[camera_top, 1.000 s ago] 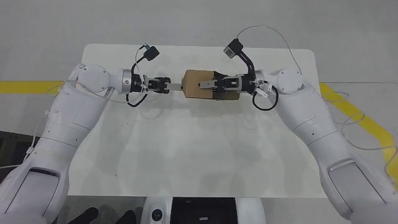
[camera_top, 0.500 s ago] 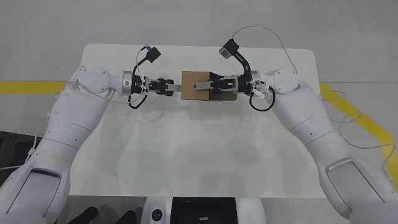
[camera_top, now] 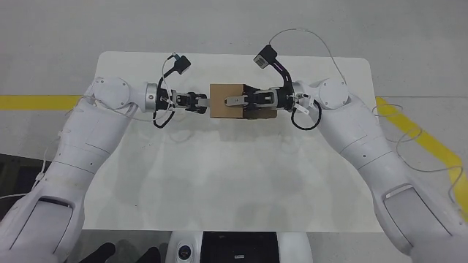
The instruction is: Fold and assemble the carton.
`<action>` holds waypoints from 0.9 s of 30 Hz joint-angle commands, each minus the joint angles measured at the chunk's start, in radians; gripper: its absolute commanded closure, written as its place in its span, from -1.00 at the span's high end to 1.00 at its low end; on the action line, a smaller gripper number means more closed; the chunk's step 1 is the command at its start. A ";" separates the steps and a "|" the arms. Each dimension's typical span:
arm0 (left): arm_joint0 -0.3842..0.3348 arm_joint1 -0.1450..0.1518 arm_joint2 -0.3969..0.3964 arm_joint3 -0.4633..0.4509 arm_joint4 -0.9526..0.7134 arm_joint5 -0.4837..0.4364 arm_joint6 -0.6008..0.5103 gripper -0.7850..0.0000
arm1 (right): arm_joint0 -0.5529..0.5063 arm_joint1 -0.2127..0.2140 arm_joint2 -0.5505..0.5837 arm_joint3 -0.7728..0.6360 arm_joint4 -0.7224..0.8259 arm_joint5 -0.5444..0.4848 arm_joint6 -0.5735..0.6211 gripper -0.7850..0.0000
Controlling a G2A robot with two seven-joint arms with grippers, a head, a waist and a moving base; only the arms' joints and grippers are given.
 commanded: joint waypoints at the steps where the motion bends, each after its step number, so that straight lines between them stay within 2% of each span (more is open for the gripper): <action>1: -0.001 -0.001 0.002 -0.001 -0.002 0.000 -0.003 1.00 | 0.001 0.000 -0.001 0.000 0.002 -0.001 -0.001 -1.00; 10: -0.007 0.000 -0.008 0.019 0.012 -0.012 0.001 1.00 | 0.001 0.003 -0.003 0.013 0.003 -0.002 -0.002 -1.00; 17: -0.012 0.012 -0.046 0.050 0.044 -0.040 0.018 1.00 | 0.003 0.011 0.001 0.084 -0.024 0.022 0.022 -1.00; 23: 0.002 0.024 -0.083 0.033 0.055 -0.164 0.029 1.00 | 0.007 0.000 -0.018 0.165 -0.023 0.072 0.072 -1.00; 27: 0.032 0.042 -0.088 -0.045 0.134 -0.238 0.103 1.00 | 0.012 -0.022 -0.041 0.229 -0.016 0.083 0.082 -1.00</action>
